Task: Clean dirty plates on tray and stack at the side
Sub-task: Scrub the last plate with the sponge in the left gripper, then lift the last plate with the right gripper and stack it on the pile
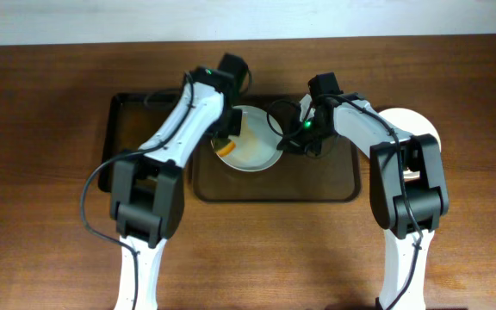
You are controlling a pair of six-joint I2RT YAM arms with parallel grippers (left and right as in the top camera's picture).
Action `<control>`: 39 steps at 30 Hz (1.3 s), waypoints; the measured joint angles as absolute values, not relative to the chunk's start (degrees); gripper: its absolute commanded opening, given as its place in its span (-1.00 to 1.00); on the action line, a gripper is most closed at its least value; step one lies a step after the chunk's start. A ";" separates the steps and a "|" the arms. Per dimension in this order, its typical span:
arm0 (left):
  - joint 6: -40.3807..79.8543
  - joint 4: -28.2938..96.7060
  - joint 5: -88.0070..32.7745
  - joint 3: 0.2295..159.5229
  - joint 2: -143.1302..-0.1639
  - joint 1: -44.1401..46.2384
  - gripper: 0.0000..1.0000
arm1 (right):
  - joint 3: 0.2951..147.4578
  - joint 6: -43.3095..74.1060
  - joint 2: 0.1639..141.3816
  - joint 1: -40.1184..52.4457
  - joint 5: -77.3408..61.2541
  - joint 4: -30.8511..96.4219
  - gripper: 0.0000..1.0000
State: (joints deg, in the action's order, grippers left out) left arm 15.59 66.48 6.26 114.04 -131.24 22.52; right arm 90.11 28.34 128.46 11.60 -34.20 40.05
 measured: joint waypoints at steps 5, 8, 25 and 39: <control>13.06 72.66 -4.08 123.28 -125.21 15.38 -1.00 | 90.00 28.60 128.44 11.51 -34.52 34.52 -0.65; 13.04 72.84 -4.54 123.26 -125.25 10.44 -1.00 | 89.91 28.42 128.55 12.10 -31.31 32.12 -0.92; 12.99 74.13 -4.78 123.26 -125.25 9.19 -1.00 | 89.78 28.56 97.86 35.05 50.17 62.46 -0.92; 12.99 74.37 -4.67 123.26 -125.25 9.17 -1.00 | 89.78 29.58 97.86 27.55 43.05 61.60 -0.92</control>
